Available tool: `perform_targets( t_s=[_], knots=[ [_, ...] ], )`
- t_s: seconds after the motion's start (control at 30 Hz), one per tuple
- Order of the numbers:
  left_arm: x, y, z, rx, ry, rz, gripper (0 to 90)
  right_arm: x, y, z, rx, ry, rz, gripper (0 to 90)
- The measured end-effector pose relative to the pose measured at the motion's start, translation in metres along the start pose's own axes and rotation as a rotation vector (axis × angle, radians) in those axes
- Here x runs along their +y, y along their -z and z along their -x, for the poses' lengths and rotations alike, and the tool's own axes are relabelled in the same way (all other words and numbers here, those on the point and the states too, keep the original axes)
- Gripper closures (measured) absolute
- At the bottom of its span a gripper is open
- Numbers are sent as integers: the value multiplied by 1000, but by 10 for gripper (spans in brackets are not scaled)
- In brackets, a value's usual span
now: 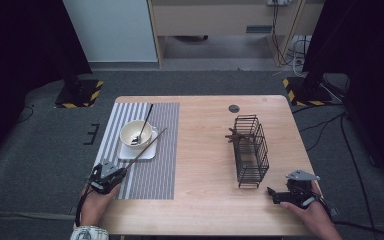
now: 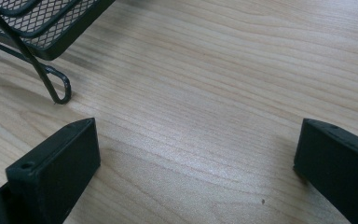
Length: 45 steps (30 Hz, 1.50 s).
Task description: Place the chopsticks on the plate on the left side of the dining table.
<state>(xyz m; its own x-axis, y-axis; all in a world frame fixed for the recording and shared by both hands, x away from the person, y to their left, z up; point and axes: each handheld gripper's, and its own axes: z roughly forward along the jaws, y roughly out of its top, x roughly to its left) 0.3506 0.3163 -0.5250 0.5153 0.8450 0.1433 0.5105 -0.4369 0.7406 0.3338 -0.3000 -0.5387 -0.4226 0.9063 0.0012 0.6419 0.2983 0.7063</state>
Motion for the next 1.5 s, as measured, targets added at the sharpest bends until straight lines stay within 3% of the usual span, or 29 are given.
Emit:
perform_targets(
  t_s=[0.37, 0.57, 0.7, 1.0, 1.3, 1.5],
  knots=[
    [6, 4, 2, 20, 12, 71, 554, 0, 0, 0, 0, 0, 0, 2],
    [11, 4, 3, 46, 23, 76, 346, 0, 0, 0, 0, 0, 0, 2],
    [14, 3, 5, 38, 21, 93, 236, 0, 0, 0, 0, 0, 0, 2],
    [23, -2, 16, 20, -18, 82, 105, 0, 0, 0, 0, 0, 0, 2],
    [38, -4, 34, -1, -59, 98, 72, 0, 0, 0, 0, 0, 0, 2],
    [45, -8, 45, -22, -64, 95, 63, 0, 0, 0, 0, 0, 0, 2]
  ],
)
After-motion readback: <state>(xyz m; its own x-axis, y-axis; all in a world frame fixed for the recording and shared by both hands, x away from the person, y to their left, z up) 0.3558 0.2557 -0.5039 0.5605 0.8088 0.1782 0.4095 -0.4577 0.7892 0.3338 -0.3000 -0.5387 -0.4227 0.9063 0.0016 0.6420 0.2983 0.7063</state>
